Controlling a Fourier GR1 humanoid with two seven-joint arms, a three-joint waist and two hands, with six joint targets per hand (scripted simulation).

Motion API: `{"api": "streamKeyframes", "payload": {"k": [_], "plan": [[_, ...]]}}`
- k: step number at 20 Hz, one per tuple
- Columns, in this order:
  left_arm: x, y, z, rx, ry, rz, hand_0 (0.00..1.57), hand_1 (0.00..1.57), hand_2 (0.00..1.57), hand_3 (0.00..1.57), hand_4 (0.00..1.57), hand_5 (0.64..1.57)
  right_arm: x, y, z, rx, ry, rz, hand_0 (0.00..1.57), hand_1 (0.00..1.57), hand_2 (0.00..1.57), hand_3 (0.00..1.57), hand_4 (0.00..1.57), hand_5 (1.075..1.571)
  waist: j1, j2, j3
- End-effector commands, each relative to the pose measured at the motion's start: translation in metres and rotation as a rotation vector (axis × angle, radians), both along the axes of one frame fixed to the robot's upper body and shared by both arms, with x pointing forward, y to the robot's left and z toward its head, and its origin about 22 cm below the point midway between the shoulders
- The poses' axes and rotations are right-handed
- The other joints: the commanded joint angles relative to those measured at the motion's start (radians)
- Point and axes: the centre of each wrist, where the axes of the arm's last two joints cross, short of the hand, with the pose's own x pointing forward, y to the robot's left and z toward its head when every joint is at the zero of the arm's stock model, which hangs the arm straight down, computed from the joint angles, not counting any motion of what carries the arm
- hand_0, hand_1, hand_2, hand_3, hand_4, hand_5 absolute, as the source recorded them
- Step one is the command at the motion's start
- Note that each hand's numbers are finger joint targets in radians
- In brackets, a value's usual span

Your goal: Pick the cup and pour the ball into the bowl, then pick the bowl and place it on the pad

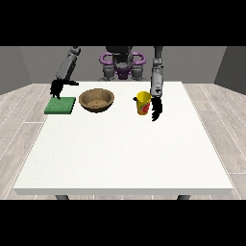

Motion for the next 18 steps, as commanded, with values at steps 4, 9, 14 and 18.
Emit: {"api": "streamKeyframes", "payload": {"k": [4, 9, 14, 18], "plan": [[-0.011, 0.008, -0.024, 0.084, 0.006, 0.199, 1.37, 1.37, 1.57, 1.57, 1.19, 1.527, 0.003, -0.027, 0.024, -0.009, -0.043, 0.023, 0.0, 0.0, 0.21, 0.0, 0.11, 1.548, -0.064, 0.07, -0.0011], [-0.011, 0.006, -0.011, 0.175, 0.083, 0.249, 1.38, 1.38, 1.57, 1.57, 1.23, 1.534, -0.001, -0.031, 0.007, -0.028, 0.069, 0.063, 0.0, 0.0, 0.21, 0.0, 0.22, 1.552, -0.095, -0.031, 0.0009], [-0.002, -0.017, -0.002, 0.459, 0.165, 0.343, 1.4, 1.4, 1.57, 1.57, 1.25, 1.532, 0.025, 0.009, 0.002, -0.014, 0.172, 0.068, 0.0, 0.0, 0.23, 0.17, 0.27, 1.552, -0.085, -0.182, 0.0037], [0.0, -0.024, -0.007, 0.658, 0.217, 0.363, 1.43, 1.43, 1.57, 1.57, 1.21, 1.557, 0.025, 0.008, -0.008, -0.012, 0.225, 0.048, 0.0, 0.0, 0.25, 0.0, 0.32, 1.553, -0.061, -0.241, 0.0034]]}}
